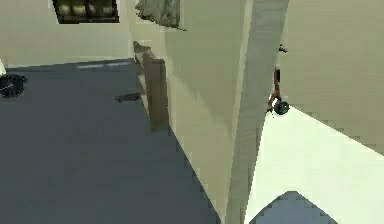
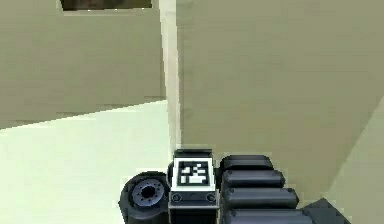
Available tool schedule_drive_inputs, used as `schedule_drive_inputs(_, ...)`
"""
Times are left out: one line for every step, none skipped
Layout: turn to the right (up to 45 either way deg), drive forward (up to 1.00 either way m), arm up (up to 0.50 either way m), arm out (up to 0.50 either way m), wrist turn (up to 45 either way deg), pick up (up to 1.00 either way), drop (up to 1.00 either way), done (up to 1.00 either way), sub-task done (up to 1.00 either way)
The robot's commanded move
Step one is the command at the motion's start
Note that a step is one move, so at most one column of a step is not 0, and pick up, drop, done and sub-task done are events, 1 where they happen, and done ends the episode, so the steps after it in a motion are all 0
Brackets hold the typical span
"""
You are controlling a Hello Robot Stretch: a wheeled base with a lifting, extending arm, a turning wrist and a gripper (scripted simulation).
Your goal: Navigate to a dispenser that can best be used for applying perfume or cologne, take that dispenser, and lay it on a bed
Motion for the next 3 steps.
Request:
schedule_drive_inputs(0.0, 0.25, 0.0, 0.0, 0.0, 0.0, 0.0, 0.0, 0.0)
schedule_drive_inputs(45.0, 0.0, 0.0, 0.0, 0.0, 0.0, 0.0, 0.0, 0.0)
schedule_drive_inputs(24.0, 0.0, 0.0, 0.0, 0.0, 0.0, 0.0, 0.0, 0.0)
